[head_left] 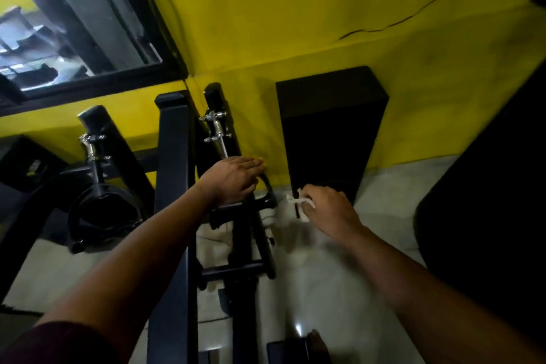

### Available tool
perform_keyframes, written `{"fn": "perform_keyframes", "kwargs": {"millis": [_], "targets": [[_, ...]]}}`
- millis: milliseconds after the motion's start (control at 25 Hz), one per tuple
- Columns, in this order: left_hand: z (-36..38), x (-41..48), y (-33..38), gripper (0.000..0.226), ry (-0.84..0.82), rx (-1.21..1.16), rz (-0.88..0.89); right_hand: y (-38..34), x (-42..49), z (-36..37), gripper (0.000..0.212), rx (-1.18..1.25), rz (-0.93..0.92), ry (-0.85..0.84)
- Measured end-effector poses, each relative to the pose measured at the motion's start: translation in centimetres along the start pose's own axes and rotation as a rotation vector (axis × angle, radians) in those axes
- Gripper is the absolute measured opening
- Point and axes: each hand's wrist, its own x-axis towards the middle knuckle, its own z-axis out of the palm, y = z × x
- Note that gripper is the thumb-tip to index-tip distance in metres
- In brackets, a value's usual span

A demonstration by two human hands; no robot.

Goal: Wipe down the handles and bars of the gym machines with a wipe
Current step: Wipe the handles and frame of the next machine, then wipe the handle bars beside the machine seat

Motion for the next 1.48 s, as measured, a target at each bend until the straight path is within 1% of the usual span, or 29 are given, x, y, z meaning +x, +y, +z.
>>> {"fn": "perform_keyframes", "kwargs": {"millis": [80,160,200,360,480,520,600,640,720,760,800,920,1000,1080,1200,1280,1360,1480], "targets": [[-0.5,2.0,2.9,0.051,-0.01,-0.019,0.02,2.5,-2.0,-2.3,0.004,0.222,0.138,0.004],[-1.3,5.1,7.7,0.045,-0.016,-0.04,0.07,5.8,-5.6,-4.8,0.006,0.319,0.277,0.067],[-2.0,6.8,10.7,0.045,-0.015,-0.042,0.115,7.5,-7.7,-5.9,0.005,0.328,0.339,0.096],[-4.2,12.3,24.2,0.046,-0.039,-0.019,0.411,13.9,-16.9,-10.9,0.008,0.339,0.575,0.215],[-6.1,16.1,36.2,0.043,-0.029,0.021,0.632,18.5,-26.0,-15.3,0.007,0.469,0.791,0.288],[-6.6,17.0,40.3,0.041,-0.043,0.043,0.71,19.5,-29.6,-16.3,0.004,0.489,0.851,0.328],[-7.3,17.6,48.5,0.04,-0.093,0.079,0.84,20.9,-36.9,-17.2,0.005,0.494,0.971,0.452],[-7.4,17.5,52.1,0.041,-0.13,0.089,0.901,21.1,-40.3,-17.1,0.005,0.481,1.025,0.486],[-7.6,16.3,59.0,0.041,-0.19,0.116,1.057,20.9,-46.8,-16.6,0.017,0.42,1.145,0.492],[-7.6,15.7,62.2,0.04,-0.193,0.131,1.149,20.7,-50.1,-16.4,0.022,0.404,1.218,0.511],[-7.9,15.1,65.3,0.04,-0.187,0.123,1.231,20.5,-53.3,-16.4,0.025,0.411,1.303,0.566],[-9.4,12.4,74.9,0.036,-0.19,-0.007,1.419,18.5,-62.8,-16.7,0.023,0.411,1.518,0.85],[-10.4,10.0,80.3,0.033,-0.238,-0.065,1.466,16.6,-67.7,-17.1,0.031,0.392,1.628,0.982],[-11.2,6.6,85.8,0.033,-0.242,-0.04,1.58,14.0,-72.5,-16.9,0.037,0.346,1.738,1.104],[-12.7,0.7,93.4,0.034,-0.224,0.049,1.759,9.6,-79.5,-15.6,0.03,0.283,1.889,1.31],[-13.6,-4.0,98.2,0.035,-0.166,0.105,1.883,6.5,-84.0,-14.7,0.034,0.275,1.959,1.463],[-14.7,-8.5,102.1,0.035,-0.13,0.114,1.981,4.1,-88.0,-14.4,0.037,0.274,1.988,1.558],[-16.0,-16.4,109.1,0.036,-0.11,0.106,2.098,1.3,-95.8,-13.7,0.022,0.28,2.034,1.693]]}}
